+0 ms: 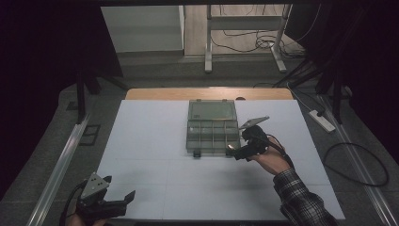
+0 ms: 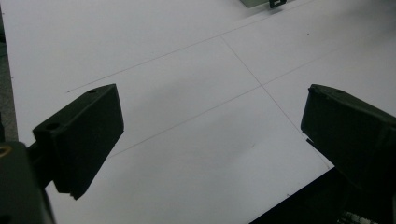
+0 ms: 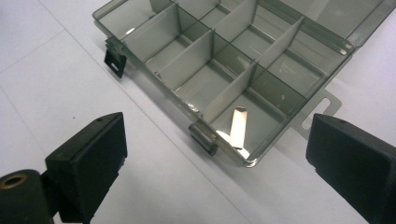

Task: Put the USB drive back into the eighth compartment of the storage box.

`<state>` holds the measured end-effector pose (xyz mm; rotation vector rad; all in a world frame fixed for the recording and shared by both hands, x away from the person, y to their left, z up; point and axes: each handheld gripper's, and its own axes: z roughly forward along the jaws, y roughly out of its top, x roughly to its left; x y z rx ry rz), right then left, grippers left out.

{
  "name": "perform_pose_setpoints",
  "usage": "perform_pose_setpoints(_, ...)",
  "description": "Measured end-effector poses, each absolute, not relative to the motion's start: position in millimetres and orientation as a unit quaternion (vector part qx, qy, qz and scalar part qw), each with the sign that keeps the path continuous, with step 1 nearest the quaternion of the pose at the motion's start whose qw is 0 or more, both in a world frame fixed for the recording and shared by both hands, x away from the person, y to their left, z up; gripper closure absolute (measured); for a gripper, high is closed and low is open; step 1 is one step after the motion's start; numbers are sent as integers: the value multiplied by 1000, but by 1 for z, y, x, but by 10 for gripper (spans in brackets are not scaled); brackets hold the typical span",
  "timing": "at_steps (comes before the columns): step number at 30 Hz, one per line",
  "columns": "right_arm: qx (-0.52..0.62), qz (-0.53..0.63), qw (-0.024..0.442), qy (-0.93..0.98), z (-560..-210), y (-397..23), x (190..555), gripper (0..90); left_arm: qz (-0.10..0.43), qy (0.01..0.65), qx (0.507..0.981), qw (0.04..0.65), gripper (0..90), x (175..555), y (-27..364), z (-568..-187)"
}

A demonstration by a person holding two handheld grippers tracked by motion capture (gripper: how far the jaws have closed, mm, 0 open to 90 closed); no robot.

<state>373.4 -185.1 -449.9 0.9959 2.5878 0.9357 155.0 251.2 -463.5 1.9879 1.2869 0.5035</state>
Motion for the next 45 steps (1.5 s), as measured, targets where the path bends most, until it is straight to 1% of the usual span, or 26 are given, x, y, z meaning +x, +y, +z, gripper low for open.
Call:
perform_pose_setpoints(7, 332, 317, 111, 882, -448, -187, 366, 43, 194, 498, 768, 353, 60, 155, 251, -463)
perform_pose_setpoints(11, 330, 319, 111, 882, -447, -190, 361, 16, 195, 498, 768, 352, 60, 155, 251, -464)
perform_pose_setpoints(21, 326, 322, 90, 884, -450, -199, 350, 16, 195, 497, 768, 352, 60, 155, 251, -463)
perform_pose_setpoints(31, 326, 323, 103, 882, -450, -209, 338, 0, 195, 497, 768, 352, 60, 155, 251, -463)
perform_pose_setpoints(45, 335, 316, 113, 880, -452, -227, 327, 0, 197, 497, 769, 351, 59, 155, 251, -463)
